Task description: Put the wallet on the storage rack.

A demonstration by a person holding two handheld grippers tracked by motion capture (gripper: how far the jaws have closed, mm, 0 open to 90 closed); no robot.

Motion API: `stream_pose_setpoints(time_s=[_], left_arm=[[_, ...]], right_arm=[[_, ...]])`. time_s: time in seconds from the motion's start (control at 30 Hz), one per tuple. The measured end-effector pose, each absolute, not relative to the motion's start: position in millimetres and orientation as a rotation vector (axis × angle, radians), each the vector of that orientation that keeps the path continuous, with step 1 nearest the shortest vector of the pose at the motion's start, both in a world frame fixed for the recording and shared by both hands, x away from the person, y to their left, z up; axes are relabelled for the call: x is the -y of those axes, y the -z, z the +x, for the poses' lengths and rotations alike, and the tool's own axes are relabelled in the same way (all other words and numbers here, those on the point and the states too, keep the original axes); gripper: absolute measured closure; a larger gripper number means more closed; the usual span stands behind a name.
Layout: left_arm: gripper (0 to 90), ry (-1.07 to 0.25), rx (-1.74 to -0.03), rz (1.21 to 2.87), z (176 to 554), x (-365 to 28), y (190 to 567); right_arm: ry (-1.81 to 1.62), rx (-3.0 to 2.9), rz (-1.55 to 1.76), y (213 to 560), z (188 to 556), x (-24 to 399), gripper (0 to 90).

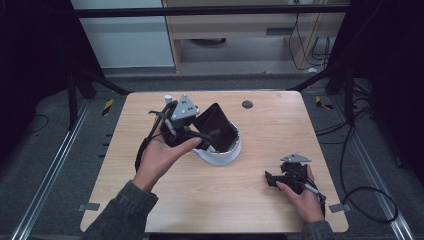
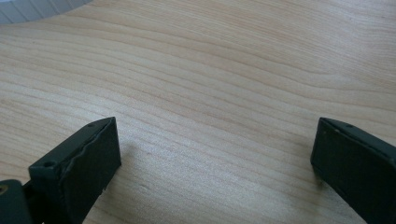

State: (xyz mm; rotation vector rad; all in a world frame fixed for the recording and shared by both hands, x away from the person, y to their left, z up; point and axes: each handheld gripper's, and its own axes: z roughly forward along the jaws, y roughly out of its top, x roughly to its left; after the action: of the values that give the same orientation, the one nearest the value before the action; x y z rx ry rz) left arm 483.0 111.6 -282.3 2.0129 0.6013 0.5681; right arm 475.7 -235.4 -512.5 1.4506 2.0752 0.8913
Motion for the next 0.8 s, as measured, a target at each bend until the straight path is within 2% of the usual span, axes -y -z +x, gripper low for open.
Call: stream_pose_setpoints(time_s=[0.23, 0.67, 0.8], left_arm=[[4.7, -0.508, -0.592, 2.038, 460, -125, 324], [4.7, -0.433, -0.664, 2.145, 446, -148, 400], [5.1, -0.450, -0.704, 2.190, 445, -159, 421]], right_arm=[[-0.886, -2.069, 1.450, 513, 475, 235, 1.8], [-0.887, -2.069, 1.451, 513, 475, 235, 1.8], [-0.886, -2.069, 1.451, 513, 475, 235, 1.8]])
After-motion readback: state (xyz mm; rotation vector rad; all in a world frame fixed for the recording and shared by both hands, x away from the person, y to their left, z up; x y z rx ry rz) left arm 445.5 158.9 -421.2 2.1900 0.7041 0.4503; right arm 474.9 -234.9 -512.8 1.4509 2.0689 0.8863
